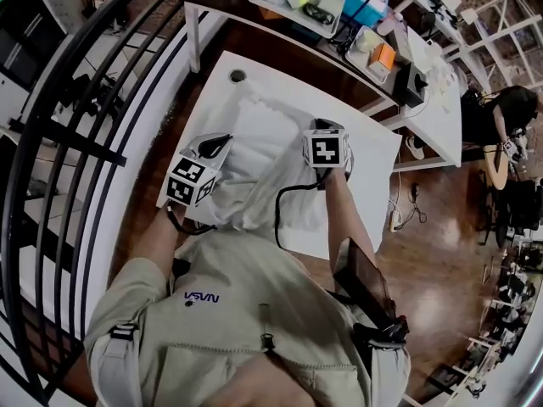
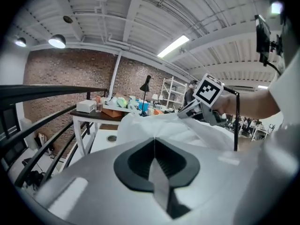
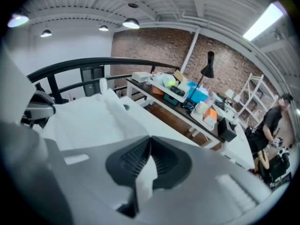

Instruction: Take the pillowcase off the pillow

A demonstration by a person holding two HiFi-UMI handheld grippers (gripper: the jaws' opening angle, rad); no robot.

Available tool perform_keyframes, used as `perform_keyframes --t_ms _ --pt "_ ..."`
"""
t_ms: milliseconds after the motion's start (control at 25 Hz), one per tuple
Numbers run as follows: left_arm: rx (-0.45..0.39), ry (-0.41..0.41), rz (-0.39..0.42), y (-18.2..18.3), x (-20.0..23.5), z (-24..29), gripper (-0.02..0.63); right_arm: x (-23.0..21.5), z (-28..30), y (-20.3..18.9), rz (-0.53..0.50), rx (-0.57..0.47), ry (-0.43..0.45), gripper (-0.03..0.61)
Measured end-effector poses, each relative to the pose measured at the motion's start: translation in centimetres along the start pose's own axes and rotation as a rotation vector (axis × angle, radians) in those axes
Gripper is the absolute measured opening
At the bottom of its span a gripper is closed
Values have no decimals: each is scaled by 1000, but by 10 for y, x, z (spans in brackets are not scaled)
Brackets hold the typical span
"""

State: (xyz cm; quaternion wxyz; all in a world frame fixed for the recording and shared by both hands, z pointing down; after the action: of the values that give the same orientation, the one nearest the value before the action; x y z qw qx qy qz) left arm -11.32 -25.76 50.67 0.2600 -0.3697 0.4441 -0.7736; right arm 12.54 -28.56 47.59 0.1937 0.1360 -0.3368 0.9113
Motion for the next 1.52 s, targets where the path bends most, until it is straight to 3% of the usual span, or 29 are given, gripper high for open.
perform_keyframes --t_ms 120,200,440,600,760,840,960,1040,1160,1240,1320,1400,1520 --pt "16 11 -53 -13 8 -2 14 5 11 -28 45 62 40 6" --pt "38 10 -64 -20 10 3 14 16 18 -29 3 55 53 6" --pt "94 2 38 -22 7 22 21 30 21 -12 -98 14 94 20" --pt "25 23 111 6 1 19 56 42 12 4 -97 -56 201 138" --pt "-37 84 63 34 24 24 140 52 -8 48 -80 -197 326 158" --pt "-6 114 3 38 43 42 181 49 -12 69 -50 -228 348 158" --pt "87 91 -85 36 60 73 239 45 4 92 -33 -229 364 158" --pt "152 72 -107 32 64 89 282 47 21 103 -26 -208 395 158" --pt "235 74 -125 21 70 105 295 55 49 112 -36 -155 430 158" --pt "281 65 -152 12 70 110 291 64 66 115 -58 -118 460 158" --pt "310 25 -156 6 62 112 202 75 81 116 -81 -75 497 173" --pt "337 -29 -111 -1 48 112 74 86 94 114 -110 -31 521 173" --pt "356 -50 -8 -4 31 107 24 92 109 105 -152 44 534 173"
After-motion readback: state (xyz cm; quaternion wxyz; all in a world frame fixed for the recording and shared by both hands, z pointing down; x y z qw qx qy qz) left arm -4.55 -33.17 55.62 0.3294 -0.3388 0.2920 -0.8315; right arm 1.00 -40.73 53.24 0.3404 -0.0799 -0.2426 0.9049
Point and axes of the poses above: the fingertips, and each gripper's own axes: z forward along the fingers, x to its left, y out of its top, the point moved 3 cm from there along -z, backward along the fingers, and after that the axes turned 9 degrees about -z, right-handed, at the moved point
